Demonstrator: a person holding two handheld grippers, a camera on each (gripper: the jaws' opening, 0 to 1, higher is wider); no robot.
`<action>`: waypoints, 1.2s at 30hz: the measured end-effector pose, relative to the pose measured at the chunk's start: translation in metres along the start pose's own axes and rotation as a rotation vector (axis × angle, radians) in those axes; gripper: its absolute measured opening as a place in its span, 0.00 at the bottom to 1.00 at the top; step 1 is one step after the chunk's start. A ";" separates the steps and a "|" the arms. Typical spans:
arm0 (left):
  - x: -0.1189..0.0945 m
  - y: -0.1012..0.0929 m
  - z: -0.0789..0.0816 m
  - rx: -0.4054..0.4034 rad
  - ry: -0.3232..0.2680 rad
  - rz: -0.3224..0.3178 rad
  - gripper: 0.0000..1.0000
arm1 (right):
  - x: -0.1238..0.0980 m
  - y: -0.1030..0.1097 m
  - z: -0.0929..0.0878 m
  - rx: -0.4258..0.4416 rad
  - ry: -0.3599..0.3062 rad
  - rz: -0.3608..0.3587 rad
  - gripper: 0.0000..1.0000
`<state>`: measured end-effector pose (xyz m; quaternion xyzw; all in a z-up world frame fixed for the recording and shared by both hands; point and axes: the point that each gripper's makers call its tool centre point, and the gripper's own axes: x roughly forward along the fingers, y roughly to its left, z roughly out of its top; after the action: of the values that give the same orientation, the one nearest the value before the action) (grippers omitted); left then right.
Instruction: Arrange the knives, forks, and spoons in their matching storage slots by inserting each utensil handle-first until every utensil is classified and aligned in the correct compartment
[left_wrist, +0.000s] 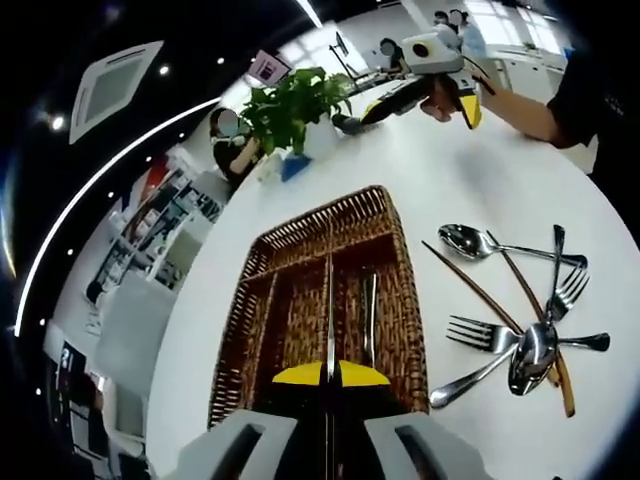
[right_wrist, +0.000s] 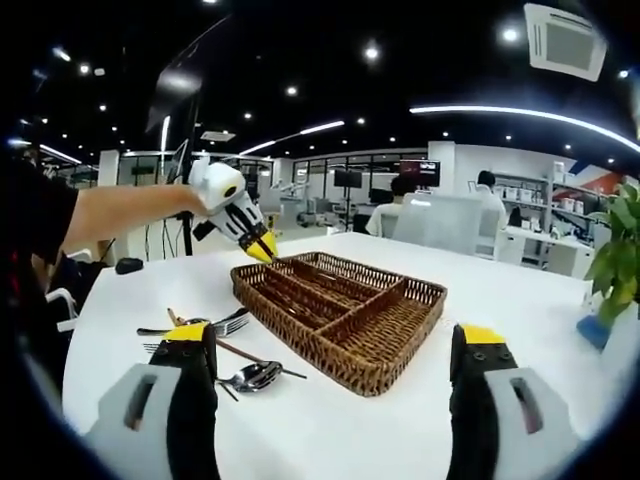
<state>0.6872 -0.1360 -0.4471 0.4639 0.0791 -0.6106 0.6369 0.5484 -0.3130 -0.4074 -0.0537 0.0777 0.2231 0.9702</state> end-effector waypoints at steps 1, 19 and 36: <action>0.001 -0.001 0.000 0.000 0.000 -0.003 0.01 | 0.000 0.000 0.000 0.000 -0.001 0.001 0.99; 0.017 -0.020 -0.012 -0.031 0.008 -0.077 0.01 | 0.002 0.001 -0.002 -0.003 0.009 0.003 0.99; 0.037 -0.033 -0.030 -0.048 0.057 -0.148 0.01 | 0.002 -0.001 -0.004 -0.012 0.013 -0.001 0.99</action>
<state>0.6822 -0.1358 -0.5048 0.4586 0.1458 -0.6405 0.5985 0.5499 -0.3133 -0.4114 -0.0610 0.0826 0.2226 0.9695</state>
